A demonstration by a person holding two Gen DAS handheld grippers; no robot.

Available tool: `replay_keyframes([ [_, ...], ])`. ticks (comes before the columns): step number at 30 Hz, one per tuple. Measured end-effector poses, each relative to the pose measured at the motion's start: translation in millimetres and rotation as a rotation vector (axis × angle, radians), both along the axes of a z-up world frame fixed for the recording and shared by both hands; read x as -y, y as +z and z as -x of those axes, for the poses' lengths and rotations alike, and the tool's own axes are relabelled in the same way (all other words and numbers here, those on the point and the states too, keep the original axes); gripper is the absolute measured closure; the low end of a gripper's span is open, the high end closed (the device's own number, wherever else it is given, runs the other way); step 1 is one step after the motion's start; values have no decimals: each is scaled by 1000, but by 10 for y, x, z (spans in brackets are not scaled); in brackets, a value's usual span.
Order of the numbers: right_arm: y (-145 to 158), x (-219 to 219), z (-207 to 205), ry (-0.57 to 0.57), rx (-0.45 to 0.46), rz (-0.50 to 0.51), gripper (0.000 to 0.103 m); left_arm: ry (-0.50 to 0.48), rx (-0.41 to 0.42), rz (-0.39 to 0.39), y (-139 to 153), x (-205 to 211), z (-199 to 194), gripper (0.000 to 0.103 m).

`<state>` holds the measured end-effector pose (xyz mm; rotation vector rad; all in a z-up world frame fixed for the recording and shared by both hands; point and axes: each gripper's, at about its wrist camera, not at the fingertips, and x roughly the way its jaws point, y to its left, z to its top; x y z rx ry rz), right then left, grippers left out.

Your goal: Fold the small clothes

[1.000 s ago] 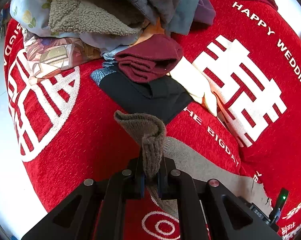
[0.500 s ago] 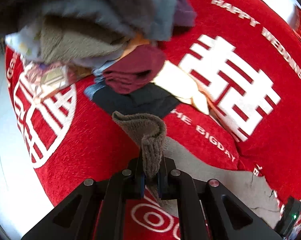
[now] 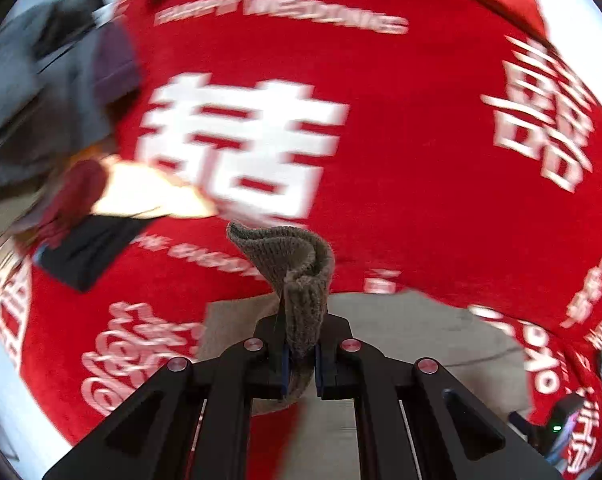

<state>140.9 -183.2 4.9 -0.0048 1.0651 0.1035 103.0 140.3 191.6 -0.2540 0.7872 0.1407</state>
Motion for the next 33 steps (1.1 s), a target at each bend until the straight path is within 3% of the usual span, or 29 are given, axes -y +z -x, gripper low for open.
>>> replay_keyframes([
  [4, 117, 479, 43, -54, 54, 3, 0, -135, 9, -25, 76, 963, -180, 94],
  [7, 179, 760, 109, -68, 77, -1, 0, -219, -16, -33, -44, 1701, -324, 94],
  [11, 170, 1039, 182, -95, 102, -8, 0, -337, -90, -25, -443, 2678, -442, 94],
  [16, 2, 1357, 295, -126, 86, -45, 0, -434, -182, -98, -1138, 3508, -507, 94],
  [20, -132, 1586, 380, -157, 70, -81, 0, -468, -269, -101, -1617, 3691, -591, 94],
  [24, -157, 1747, 505, -176, 78, -114, 0, -491, -339, -53, -1819, 3681, -611, 93],
  [28, -103, 1813, 617, -190, 99, -152, 0, -546, -361, -10, -1719, 3545, -541, 93],
  [33, 50, 1724, 677, -162, 145, -203, 0, -640, -416, 179, -1513, 3290, -565, 93],
])
